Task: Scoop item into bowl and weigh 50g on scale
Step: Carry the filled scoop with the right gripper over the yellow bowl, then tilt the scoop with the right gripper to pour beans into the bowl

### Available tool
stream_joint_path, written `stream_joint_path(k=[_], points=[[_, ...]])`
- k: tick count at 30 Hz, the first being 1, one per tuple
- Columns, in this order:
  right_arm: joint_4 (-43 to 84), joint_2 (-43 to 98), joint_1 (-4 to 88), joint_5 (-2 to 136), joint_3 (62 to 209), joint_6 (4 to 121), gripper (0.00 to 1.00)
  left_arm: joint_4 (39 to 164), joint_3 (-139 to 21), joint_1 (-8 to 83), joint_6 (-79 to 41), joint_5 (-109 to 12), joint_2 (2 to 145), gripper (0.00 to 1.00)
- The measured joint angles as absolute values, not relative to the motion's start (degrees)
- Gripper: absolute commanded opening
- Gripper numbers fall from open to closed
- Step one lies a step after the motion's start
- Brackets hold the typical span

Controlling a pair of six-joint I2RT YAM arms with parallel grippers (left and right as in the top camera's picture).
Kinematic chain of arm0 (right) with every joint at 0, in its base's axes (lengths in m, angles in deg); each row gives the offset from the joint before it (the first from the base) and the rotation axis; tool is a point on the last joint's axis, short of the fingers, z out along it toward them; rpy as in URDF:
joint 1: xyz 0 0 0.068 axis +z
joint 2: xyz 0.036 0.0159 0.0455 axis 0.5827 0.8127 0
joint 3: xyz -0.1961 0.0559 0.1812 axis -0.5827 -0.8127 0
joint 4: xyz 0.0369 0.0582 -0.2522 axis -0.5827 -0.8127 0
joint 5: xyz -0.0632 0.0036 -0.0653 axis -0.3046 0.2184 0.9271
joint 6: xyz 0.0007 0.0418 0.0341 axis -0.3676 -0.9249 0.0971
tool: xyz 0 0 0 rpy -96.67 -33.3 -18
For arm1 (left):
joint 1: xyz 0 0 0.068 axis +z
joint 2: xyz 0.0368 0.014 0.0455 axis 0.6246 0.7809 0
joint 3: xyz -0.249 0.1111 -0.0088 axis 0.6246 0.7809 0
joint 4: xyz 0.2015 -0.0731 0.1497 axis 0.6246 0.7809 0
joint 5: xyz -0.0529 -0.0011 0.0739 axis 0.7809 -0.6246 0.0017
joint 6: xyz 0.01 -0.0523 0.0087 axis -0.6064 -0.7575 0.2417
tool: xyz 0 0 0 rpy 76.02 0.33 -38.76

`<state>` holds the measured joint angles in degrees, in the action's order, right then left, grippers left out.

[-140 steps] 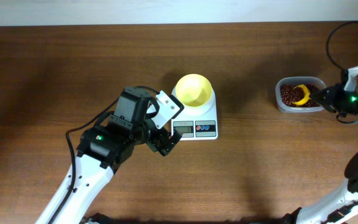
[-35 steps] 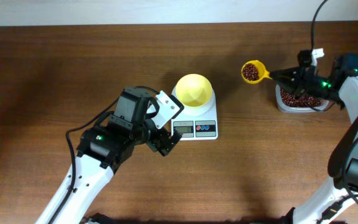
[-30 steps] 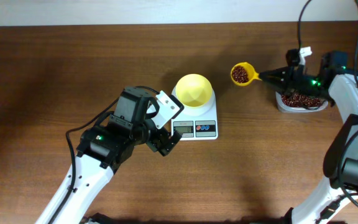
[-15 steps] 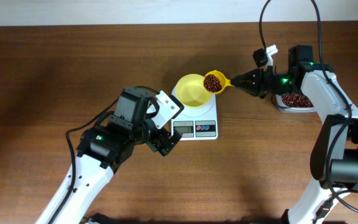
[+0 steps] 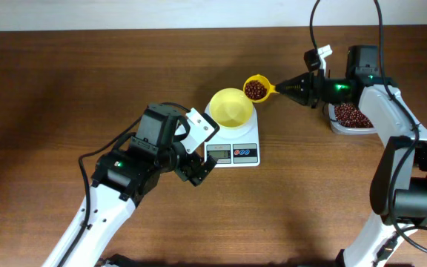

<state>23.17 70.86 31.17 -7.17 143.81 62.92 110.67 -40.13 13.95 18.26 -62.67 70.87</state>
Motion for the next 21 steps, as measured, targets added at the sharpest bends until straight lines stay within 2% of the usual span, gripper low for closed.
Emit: stream_joint_path(k=[11,21], points=[[31.08,70.92,38.58,-1.64,143.79,55.33,0.04,110.67,-40.13,13.95,18.26,-62.67,70.87,0.99],[32.17,70.97,38.58,-0.11,143.79,58.72,0.04,110.67,-40.13,13.95,18.26,-62.69,70.87,0.99]])
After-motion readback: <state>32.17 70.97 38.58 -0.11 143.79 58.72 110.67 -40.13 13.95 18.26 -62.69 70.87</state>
